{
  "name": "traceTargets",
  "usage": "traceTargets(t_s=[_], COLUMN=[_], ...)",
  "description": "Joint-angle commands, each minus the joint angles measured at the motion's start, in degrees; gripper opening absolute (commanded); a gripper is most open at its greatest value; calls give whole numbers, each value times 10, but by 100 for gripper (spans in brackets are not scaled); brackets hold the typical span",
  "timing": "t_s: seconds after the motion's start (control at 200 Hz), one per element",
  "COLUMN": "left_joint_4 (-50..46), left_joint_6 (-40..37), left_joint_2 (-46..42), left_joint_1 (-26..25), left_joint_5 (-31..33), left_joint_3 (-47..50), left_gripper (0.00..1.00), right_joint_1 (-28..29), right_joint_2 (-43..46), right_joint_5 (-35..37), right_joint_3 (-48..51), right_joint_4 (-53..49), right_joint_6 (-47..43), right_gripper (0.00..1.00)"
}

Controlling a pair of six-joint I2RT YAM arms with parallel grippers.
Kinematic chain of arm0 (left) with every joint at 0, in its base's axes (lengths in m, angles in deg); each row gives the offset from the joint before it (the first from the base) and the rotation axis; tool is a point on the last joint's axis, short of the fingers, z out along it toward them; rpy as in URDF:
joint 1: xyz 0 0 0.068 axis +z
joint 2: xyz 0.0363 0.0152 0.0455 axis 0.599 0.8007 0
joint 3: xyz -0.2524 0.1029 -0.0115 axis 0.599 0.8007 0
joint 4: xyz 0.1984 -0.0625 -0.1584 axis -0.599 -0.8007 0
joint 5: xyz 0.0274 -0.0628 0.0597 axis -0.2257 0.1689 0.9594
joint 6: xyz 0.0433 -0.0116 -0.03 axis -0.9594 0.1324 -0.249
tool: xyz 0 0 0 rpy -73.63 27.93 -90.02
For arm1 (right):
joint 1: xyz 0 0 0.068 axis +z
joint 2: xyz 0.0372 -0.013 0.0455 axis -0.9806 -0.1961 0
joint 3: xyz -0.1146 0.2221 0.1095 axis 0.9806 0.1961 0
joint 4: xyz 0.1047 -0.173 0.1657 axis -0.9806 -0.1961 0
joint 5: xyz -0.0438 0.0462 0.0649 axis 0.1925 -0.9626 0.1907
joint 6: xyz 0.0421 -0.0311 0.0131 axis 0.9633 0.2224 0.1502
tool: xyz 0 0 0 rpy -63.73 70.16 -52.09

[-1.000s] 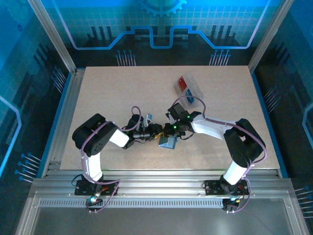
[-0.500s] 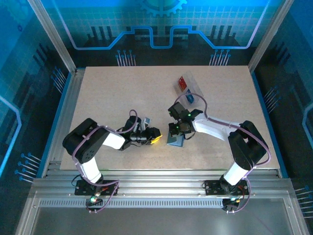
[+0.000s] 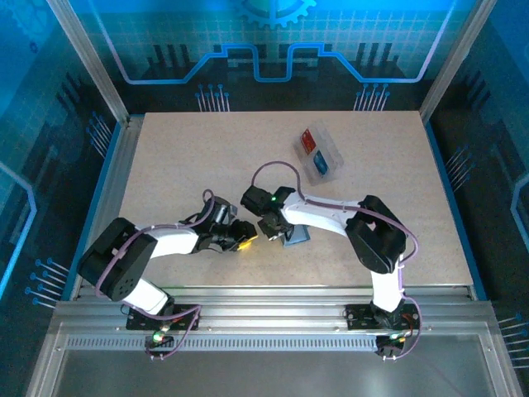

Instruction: Put the credit cards into the card holder

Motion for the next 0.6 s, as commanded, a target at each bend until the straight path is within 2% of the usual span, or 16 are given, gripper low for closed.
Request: traceTargets(t_s=[0.0, 0.225, 0.595], left_joint_4=[-70, -93, -134], left_joint_6=[-11, -15, -28], left_joint_2=[-19, -50, -100], left_joint_1=[9, 26, 58], left_joint_5=[26, 30, 18], left_joint_3=[21, 36, 43], left_gripper=[41, 44, 47], right_joint_1=[11, 5, -9], right_joint_2=[-8, 13, 42], right_joint_5=[-31, -126, -242], right_joint_3=[-25, -3, 60], right_joint_4=[-18, 41, 150], right_joint_6=[0, 3, 10], right_gripper=[30, 40, 49])
